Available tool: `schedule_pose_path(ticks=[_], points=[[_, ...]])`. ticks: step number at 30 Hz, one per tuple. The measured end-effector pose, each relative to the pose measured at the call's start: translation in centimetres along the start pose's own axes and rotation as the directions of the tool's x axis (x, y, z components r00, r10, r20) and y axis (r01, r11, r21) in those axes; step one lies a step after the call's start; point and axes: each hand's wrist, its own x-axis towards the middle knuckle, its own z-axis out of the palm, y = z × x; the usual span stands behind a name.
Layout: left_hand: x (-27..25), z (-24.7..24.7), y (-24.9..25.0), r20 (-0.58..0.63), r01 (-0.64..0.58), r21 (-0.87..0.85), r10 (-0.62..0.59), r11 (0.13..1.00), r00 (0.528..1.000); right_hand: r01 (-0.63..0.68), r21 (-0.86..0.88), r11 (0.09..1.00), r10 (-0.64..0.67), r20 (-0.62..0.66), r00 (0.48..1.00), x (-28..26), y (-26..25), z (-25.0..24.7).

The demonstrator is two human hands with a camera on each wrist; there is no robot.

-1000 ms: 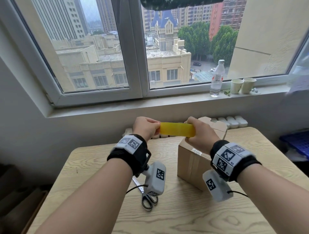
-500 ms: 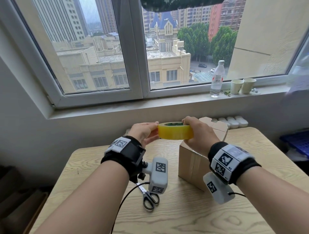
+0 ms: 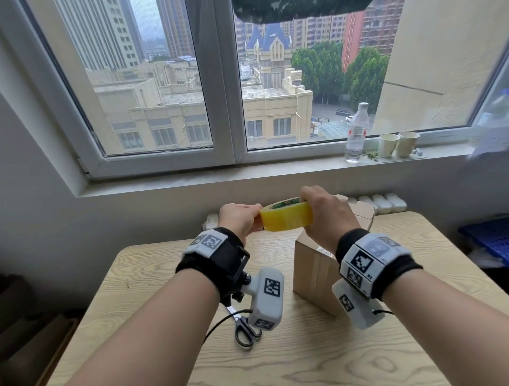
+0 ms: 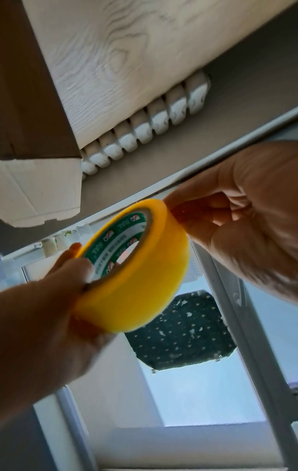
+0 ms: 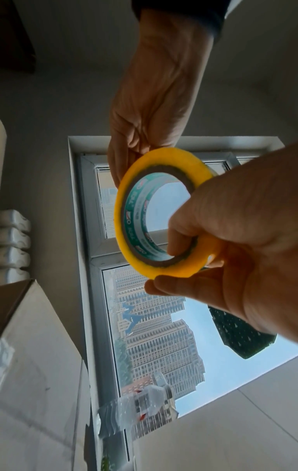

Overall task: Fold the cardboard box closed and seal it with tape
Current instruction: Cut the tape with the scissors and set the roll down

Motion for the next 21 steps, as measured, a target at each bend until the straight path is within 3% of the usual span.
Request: schedule_pose_path(ticks=[13,17,19,21], points=[[-0.3,-0.7,0.9,0.063,0.066,-0.152,-0.057,0.986,0.996,-0.04,0.087,0.995,0.044,-0.047,0.998,-0.2,-0.4,-0.6],[-0.3,-0.9,0.9,0.134,0.067,-0.128,-0.05,0.99,0.99,-0.148,0.163,0.975,0.147,0.021,0.989,-0.1,0.7,-0.4],[-0.4,-1.5,1.1,0.252,0.065,-0.102,-0.038,0.993,0.967,-0.24,0.392,0.888,0.193,0.156,0.969,-0.1,1.7,-0.3],[-0.4,-2.3,1.3,0.393,0.063,-0.065,-0.032,0.996,0.919,-0.329,0.66,0.676,0.17,0.295,0.94,-0.3,1.9,-0.3]])
